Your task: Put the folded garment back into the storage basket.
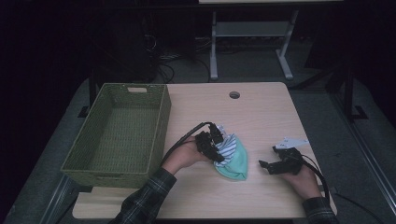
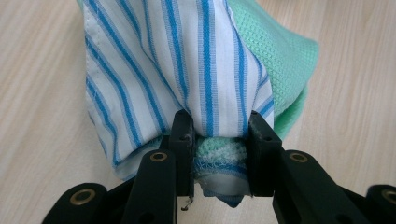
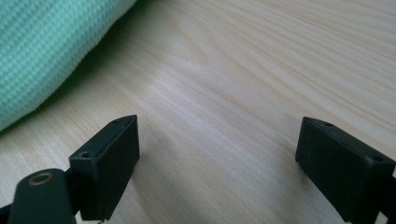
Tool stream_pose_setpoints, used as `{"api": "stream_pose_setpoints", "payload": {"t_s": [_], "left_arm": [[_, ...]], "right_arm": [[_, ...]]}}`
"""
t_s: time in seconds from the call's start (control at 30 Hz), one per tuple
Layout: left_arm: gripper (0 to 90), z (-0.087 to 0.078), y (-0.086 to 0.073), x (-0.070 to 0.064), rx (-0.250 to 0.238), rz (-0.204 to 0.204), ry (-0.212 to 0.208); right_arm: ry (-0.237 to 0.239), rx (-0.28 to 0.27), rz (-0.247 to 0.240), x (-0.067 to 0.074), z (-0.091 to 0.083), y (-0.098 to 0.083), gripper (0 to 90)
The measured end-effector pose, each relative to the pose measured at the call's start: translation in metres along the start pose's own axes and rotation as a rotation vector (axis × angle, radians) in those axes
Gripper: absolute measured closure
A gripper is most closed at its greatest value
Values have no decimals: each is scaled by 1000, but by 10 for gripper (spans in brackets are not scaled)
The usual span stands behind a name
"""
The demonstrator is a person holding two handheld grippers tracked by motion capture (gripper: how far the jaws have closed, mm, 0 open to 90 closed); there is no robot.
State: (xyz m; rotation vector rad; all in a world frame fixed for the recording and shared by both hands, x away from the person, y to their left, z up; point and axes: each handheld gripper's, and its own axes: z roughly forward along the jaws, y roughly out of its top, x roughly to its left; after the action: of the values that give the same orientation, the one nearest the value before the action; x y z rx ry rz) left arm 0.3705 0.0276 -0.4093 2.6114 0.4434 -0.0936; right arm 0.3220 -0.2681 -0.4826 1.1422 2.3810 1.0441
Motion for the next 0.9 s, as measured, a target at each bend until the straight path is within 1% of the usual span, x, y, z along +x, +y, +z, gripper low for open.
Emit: {"api": "stream_pose_setpoints", "payload": {"t_s": [0.17,0.23,0.4,0.53,0.67,0.77,0.9], "left_arm": [[680,-10,-1,2,-7,-10,12],[680,-15,0,2,-10,-6,16],[679,-26,3,-1,-33,-15,24],[679,-34,5,-1,-27,-8,29],[679,-43,7,-2,-41,-13,44],[679,-52,8,-2,-48,-10,63],[679,-62,9,-2,-60,-27,79]], "right_arm": [[0,0,-1,0,0,0,132],[0,-1,-1,0,0,0,131],[0,0,-1,0,0,0,131],[-1,0,0,0,0,0,127],[-2,2,2,0,0,0,124],[-2,3,3,0,0,0,119],[-3,4,1,0,0,0,115]]}}
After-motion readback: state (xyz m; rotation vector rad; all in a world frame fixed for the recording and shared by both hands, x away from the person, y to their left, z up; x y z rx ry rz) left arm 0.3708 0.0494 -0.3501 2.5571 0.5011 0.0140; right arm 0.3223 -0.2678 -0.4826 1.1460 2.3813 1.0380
